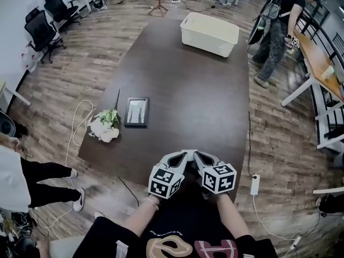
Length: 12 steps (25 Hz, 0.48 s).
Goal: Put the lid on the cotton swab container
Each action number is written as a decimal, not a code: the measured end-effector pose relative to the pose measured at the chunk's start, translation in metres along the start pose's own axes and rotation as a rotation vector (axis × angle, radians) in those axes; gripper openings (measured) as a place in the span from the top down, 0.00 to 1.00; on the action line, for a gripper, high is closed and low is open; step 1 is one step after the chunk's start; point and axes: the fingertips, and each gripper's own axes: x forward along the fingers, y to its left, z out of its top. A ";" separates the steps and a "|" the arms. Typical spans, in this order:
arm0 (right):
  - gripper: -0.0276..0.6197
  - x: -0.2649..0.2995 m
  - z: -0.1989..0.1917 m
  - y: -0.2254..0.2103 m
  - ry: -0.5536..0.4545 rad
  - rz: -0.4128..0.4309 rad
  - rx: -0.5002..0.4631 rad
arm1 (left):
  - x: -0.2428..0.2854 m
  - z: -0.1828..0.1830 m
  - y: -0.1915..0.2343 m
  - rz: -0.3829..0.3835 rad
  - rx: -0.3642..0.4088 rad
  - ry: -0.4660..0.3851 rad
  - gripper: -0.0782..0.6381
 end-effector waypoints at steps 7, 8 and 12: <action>0.95 0.002 0.001 0.002 0.004 -0.049 -0.067 | 0.006 0.003 0.006 0.042 0.010 0.032 0.88; 0.95 0.002 0.001 0.002 0.006 -0.054 -0.071 | 0.007 0.004 0.007 0.040 0.011 0.035 0.88; 0.95 0.001 0.002 0.001 -0.011 -0.087 -0.054 | 0.008 0.005 0.007 0.024 -0.003 0.037 0.88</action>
